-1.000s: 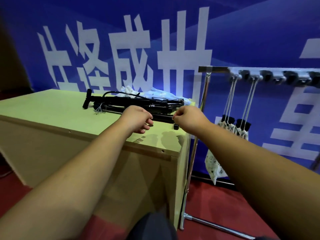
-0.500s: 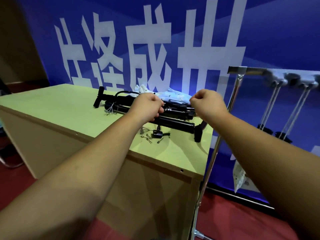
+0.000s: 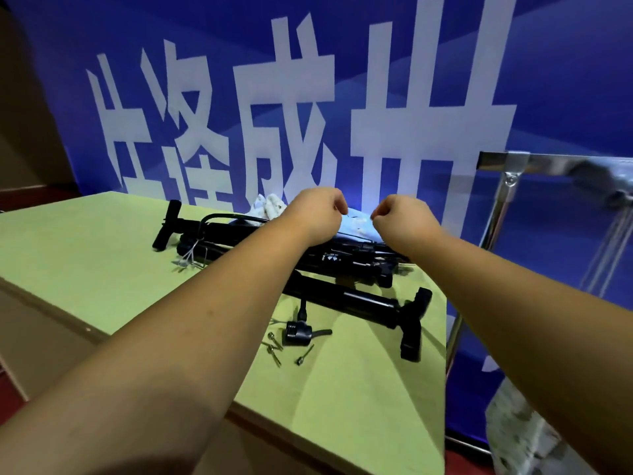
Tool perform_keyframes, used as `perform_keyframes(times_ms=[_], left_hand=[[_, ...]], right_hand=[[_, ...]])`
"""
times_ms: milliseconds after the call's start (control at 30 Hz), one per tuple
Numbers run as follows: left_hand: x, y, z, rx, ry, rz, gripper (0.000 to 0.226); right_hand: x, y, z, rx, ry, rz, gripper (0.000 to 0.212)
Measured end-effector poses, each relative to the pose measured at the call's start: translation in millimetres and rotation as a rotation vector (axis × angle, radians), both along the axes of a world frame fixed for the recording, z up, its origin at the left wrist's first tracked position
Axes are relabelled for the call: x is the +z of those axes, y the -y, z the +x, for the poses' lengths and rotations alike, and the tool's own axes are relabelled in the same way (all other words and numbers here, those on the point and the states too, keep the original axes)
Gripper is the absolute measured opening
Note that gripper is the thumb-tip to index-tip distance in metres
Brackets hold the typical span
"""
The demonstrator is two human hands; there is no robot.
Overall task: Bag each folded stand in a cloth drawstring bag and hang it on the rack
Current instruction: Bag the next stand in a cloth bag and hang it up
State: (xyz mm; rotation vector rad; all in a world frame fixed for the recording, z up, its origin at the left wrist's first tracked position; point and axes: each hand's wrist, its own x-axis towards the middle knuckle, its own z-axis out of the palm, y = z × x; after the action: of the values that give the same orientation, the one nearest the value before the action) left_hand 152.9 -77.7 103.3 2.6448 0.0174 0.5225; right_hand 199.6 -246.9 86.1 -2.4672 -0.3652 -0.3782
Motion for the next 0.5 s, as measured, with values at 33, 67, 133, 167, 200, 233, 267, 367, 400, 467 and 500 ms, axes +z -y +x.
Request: perform_keyframes(times_ms=[33,67,133,167,200,233,267,367,400,467,500], left_hand=[[-3.0,0.4,9.8,-0.015,-0.045,0.064,0.036],[-6.5,1.1,20.3,-0.026,-0.1,0.137,0.036],[-13.4,4.4,37.6,-0.03,-0.189,0.287,0.032],[-17.0,6.2,45.7,-0.029,-0.224,0.353,0.031],[-20.3,7.3,51.7,-0.018,-0.269,0.406,0.035],[-23.4,8.1,57.6,-0.009,-0.31,0.436,0.041],[-26.6,8.5,63.2,0.003,-0.34,0.445,0.044],[-32.9,9.6,69.6,0.041,-0.337,0.376,0.041],[-33.9,10.2,68.7,0.049,-0.32,0.348,0.039],[-35.0,9.4,65.5,0.057,-0.289,0.331,0.032],[-36.1,6.9,64.6,0.06,-0.261,0.332,0.026]], right_hand=[[-1.9,-2.9,9.0,-0.015,-0.022,-0.055,0.026],[-5.0,-5.4,18.5,-0.035,-0.046,-0.117,0.025],[-12.6,-8.9,28.8,-0.072,-0.097,-0.246,0.018],[-17.4,-10.5,33.2,-0.084,-0.113,-0.286,0.017],[-21.0,-11.4,35.9,-0.089,-0.124,-0.31,0.016],[-24.3,-12.0,39.5,-0.092,-0.139,-0.32,0.016],[-26.3,-12.3,41.7,-0.093,-0.145,-0.323,0.017],[-28.7,-13.3,45.0,-0.065,-0.17,-0.371,0.022],[-28.6,-12.7,45.5,-0.044,-0.181,-0.4,0.025],[-28.1,-10.5,47.1,-0.013,-0.2,-0.469,0.028],[-28.7,-9.6,48.7,-0.017,-0.224,-0.494,0.03]])
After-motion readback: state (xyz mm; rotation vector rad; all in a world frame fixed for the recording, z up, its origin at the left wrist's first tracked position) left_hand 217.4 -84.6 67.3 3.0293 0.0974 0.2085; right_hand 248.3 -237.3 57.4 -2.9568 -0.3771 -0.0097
